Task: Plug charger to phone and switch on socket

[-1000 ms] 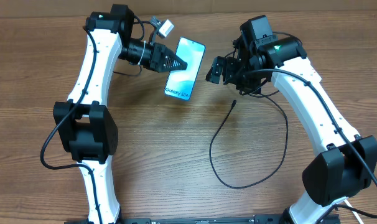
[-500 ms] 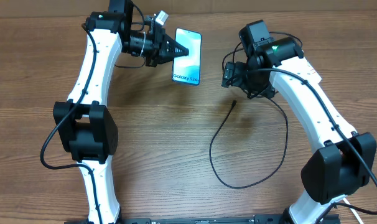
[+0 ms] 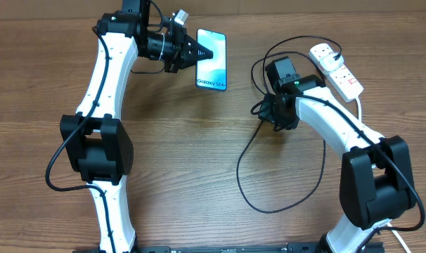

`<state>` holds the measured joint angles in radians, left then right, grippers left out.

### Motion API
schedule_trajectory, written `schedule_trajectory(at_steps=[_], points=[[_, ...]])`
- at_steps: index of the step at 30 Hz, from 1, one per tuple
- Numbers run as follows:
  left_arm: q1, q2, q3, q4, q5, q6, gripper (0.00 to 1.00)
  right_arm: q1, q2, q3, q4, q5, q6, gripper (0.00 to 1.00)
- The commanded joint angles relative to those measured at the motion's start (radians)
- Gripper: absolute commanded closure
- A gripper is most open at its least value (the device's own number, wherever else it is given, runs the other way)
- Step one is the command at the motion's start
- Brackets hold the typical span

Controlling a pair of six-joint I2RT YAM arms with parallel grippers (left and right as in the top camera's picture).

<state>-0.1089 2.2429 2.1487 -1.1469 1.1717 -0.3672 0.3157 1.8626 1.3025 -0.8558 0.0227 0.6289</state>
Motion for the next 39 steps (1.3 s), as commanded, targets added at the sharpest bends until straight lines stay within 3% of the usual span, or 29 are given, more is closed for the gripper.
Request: schedule_trajectory(at_steps=[1, 5, 15, 23, 39], points=[[0.003, -0.025, 0.016, -0.001, 0.025, 0.009, 0.96, 0.006, 0.003, -0.055, 0.064, -0.002, 0.056, 0.59], [0.003, -0.025, 0.016, -0.005, 0.025, 0.016, 0.96, 0.006, 0.005, -0.075, 0.111, -0.028, 0.064, 0.66], [0.003, -0.025, 0.016, -0.008, 0.025, 0.024, 0.96, 0.038, 0.092, -0.075, 0.18, -0.016, 0.095, 0.67], [0.003, -0.025, 0.016, -0.008, 0.024, 0.024, 0.96, 0.043, 0.104, -0.075, 0.179, 0.114, 0.116, 0.75], [0.003, -0.025, 0.016, -0.008, 0.023, 0.024, 0.96, 0.043, 0.133, -0.075, 0.197, 0.069, 0.115, 0.85]])
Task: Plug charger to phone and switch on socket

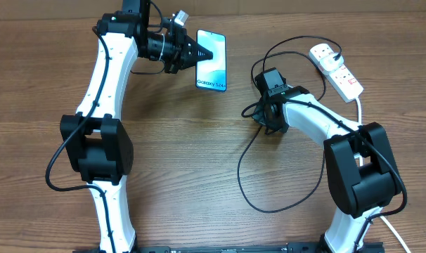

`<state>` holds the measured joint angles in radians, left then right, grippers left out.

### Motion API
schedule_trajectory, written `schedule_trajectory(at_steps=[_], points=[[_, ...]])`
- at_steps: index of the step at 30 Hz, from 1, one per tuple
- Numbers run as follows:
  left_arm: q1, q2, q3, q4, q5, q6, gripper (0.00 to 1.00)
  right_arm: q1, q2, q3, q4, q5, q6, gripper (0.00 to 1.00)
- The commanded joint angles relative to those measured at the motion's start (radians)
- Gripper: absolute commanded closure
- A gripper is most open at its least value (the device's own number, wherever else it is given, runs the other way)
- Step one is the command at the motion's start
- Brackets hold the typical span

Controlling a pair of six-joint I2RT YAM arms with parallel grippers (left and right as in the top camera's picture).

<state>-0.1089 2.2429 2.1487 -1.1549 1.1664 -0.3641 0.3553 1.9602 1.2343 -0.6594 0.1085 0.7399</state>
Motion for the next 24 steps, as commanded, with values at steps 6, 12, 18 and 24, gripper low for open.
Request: schedule_trajectory(at_steps=[6, 12, 18, 24], points=[[0.003, -0.025, 0.016, 0.0, 0.029, 0.02, 0.96, 0.003, 0.035, -0.006, 0.001, -0.024, 0.005, 0.96], [0.003, -0.025, 0.016, 0.0, 0.031, 0.02, 0.96, 0.003, 0.035, -0.006, 0.003, -0.026, 0.005, 0.96], [0.001, -0.025, 0.016, 0.007, 0.128, 0.026, 0.96, -0.066, -0.044, 0.057, -0.052, -0.269, -0.056, 0.96], [0.001, -0.025, 0.016, 0.008, 0.301, 0.051, 0.96, -0.193, -0.248, 0.059, -0.154, -0.675, -0.271, 0.96]])
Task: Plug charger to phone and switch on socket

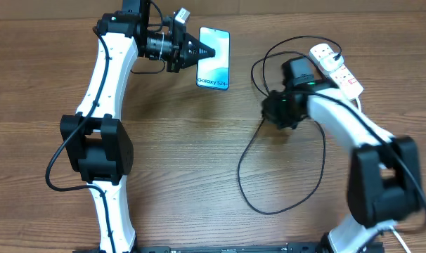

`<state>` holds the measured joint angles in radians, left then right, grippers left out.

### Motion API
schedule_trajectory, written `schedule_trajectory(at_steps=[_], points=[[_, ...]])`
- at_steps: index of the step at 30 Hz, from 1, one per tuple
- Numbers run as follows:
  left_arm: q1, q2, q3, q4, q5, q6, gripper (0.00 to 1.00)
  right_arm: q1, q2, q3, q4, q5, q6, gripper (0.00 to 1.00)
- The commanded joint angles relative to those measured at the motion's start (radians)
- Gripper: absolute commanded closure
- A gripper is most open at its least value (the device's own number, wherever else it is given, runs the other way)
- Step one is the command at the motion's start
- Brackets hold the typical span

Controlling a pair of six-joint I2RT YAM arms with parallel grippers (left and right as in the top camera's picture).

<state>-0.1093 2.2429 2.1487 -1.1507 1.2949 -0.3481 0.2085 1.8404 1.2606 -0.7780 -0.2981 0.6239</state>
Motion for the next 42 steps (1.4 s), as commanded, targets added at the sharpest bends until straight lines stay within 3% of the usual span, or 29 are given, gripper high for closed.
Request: schedule_trajectory(at_steps=[1, 3, 8, 16, 21, 26, 30, 36, 42], points=[[0.0, -0.025, 0.016, 0.003, 0.19, 0.037, 0.96, -0.056, -0.153, 0.033, -0.063, -0.366, -0.227, 0.96], [-0.006, -0.025, 0.016, 0.004, 0.215, 0.038, 0.96, -0.058, -0.192, 0.033, -0.118, -0.558, -0.372, 0.96], [-0.028, -0.025, 0.016, 0.003, 0.226, 0.037, 0.96, -0.053, -0.217, 0.033, -0.225, -0.833, -0.534, 0.96], [-0.03, -0.025, 0.016, 0.0, 0.286, 0.03, 0.96, -0.053, -0.217, 0.033, -0.227, -1.112, -0.605, 0.96], [-0.03, -0.025, 0.016, 0.0, 0.285, 0.029, 0.96, -0.053, -0.217, 0.033, -0.201, -1.115, -0.603, 0.96], [-0.03, -0.025, 0.016, 0.01, 0.28, -0.009, 0.95, -0.053, -0.217, 0.033, -0.043, -1.117, -0.457, 0.96], [-0.03, -0.025, 0.016, 0.087, 0.196, -0.163, 0.96, -0.051, -0.217, 0.033, 0.053, -1.041, -0.32, 0.96], [-0.042, -0.025, 0.016, 0.348, 0.106, -0.418, 0.96, -0.043, -0.217, 0.033, 0.095, -1.012, -0.284, 0.96], [-0.085, -0.025, 0.016, 0.416, 0.056, -0.49, 0.96, 0.029, -0.217, 0.033, 0.336, -0.911, -0.049, 0.96]])
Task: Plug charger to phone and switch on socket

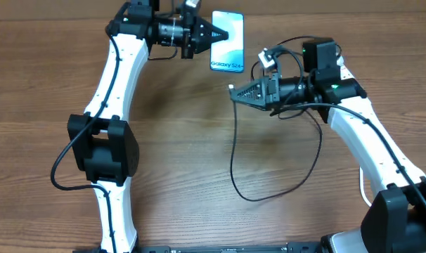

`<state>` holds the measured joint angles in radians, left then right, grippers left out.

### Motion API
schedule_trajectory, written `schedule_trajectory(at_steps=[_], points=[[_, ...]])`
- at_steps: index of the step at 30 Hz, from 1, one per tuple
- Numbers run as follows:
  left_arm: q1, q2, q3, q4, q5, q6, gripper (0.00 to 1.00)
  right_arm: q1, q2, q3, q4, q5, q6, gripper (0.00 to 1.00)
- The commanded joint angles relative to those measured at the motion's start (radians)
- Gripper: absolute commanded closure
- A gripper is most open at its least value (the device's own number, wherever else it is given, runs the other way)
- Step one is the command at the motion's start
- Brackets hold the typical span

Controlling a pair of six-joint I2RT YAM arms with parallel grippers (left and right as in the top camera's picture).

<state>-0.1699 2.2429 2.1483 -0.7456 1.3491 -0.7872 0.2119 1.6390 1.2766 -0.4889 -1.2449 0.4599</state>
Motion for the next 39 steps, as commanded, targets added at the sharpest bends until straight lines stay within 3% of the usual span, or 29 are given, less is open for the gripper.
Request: schedule_trajectory(at_steps=[1, 16, 39], points=[[-0.025, -0.025, 0.016, 0.011, 0.002, -0.059, 0.96, 0.032, -0.016, 0.017, 0.089, 0.061, 0.154, 0.96], [0.009, -0.025, 0.016, 0.043, 0.058, -0.043, 0.96, 0.034, -0.016, 0.017, 0.221, 0.032, 0.259, 0.96], [0.013, -0.025, 0.016, 0.04, 0.098, -0.035, 0.96, 0.01, -0.016, 0.017, 0.227, 0.039, 0.282, 0.96]])
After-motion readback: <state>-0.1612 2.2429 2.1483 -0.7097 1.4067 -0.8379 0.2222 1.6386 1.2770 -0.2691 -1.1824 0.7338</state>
